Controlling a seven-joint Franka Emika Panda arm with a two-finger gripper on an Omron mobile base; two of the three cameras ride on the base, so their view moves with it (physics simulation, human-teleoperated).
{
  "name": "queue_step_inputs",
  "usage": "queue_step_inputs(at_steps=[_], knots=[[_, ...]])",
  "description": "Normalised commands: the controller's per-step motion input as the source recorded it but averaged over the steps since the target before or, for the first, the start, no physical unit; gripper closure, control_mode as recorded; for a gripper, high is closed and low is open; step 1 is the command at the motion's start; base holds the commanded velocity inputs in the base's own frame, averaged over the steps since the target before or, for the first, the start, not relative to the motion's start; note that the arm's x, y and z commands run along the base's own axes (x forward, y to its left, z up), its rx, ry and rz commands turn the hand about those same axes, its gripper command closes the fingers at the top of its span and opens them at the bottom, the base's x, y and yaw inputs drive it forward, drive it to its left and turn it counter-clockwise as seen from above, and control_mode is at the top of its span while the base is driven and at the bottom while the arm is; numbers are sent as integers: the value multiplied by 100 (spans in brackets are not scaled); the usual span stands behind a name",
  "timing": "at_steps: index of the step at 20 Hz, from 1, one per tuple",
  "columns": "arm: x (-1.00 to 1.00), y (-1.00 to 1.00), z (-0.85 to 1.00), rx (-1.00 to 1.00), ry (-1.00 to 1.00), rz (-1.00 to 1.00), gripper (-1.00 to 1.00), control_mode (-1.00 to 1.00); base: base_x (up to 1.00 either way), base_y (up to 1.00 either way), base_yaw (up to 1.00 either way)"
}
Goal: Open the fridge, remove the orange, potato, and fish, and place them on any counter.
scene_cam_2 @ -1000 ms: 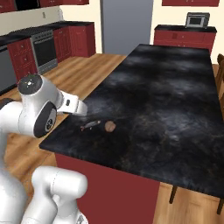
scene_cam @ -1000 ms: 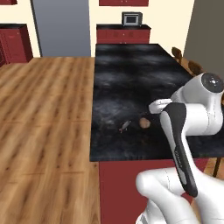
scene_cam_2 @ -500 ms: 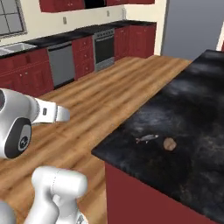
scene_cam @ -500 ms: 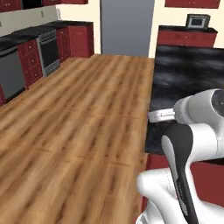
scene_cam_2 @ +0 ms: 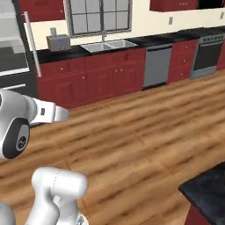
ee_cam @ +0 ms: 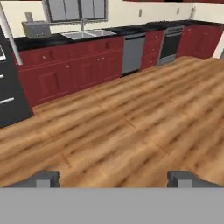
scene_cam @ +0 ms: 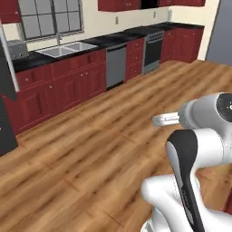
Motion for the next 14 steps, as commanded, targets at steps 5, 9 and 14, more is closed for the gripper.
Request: queue_step_inputs(at_steps=[5,9,14], knots=[[0,0,0,0,0,0,-100,100,0,90,76],[0,0,0,0,0,0,-100,100,44,43,69],[0,0,0,0,0,0,-100,100,100,1,46]])
